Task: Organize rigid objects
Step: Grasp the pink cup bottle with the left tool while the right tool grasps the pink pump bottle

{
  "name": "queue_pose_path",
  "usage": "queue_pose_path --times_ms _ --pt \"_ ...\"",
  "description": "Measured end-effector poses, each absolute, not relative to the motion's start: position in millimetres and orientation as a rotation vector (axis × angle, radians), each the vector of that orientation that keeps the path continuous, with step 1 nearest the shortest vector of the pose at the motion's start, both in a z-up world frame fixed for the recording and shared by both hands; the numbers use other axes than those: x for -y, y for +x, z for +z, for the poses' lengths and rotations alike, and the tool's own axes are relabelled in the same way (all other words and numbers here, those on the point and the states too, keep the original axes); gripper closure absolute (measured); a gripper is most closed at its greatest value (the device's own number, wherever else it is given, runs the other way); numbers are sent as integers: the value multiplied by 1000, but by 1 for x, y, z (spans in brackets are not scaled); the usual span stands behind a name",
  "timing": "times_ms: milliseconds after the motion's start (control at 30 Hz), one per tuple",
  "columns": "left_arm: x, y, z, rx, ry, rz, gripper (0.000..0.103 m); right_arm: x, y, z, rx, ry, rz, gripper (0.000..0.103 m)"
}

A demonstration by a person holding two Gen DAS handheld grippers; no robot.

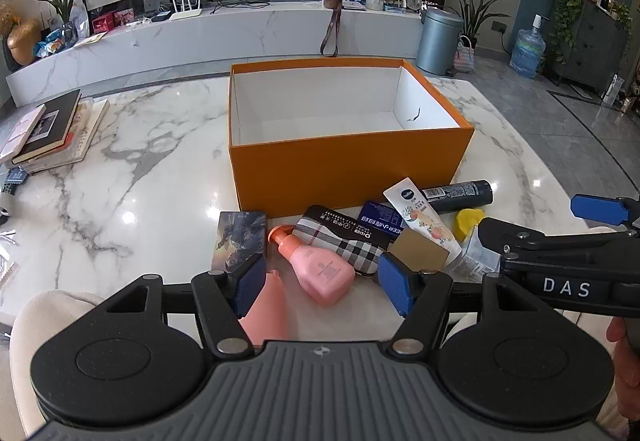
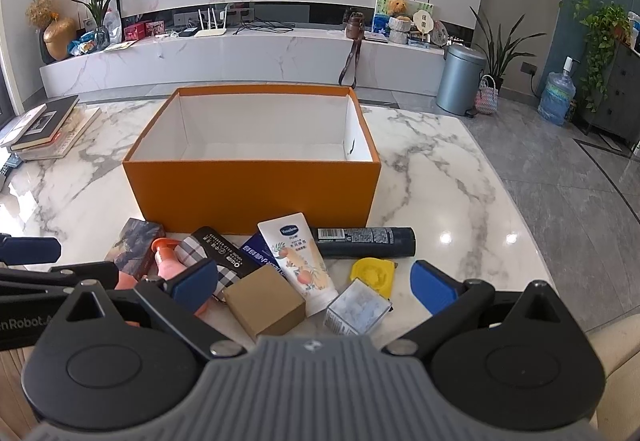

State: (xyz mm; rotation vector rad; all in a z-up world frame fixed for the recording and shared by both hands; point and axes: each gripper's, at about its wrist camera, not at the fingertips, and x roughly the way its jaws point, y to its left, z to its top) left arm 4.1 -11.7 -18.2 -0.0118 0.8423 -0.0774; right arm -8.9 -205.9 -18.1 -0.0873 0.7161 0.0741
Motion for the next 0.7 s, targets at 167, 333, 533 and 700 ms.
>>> queue_pose_path --times_ms 167,333,533,700 --pt "11 3 -19 -846 -14 -80 27 205 -8 -19 -724 -89 74 1" --pt "7 4 -22 -862 -25 -85 29 205 -6 -22 -746 -79 78 1" --pt "-2 7 -29 -913 -53 -110 36 204 -1 -26 -763 -62 94 1" --pt "-21 16 -38 -982 -91 -93 43 200 5 -33 -791 -11 182 6"
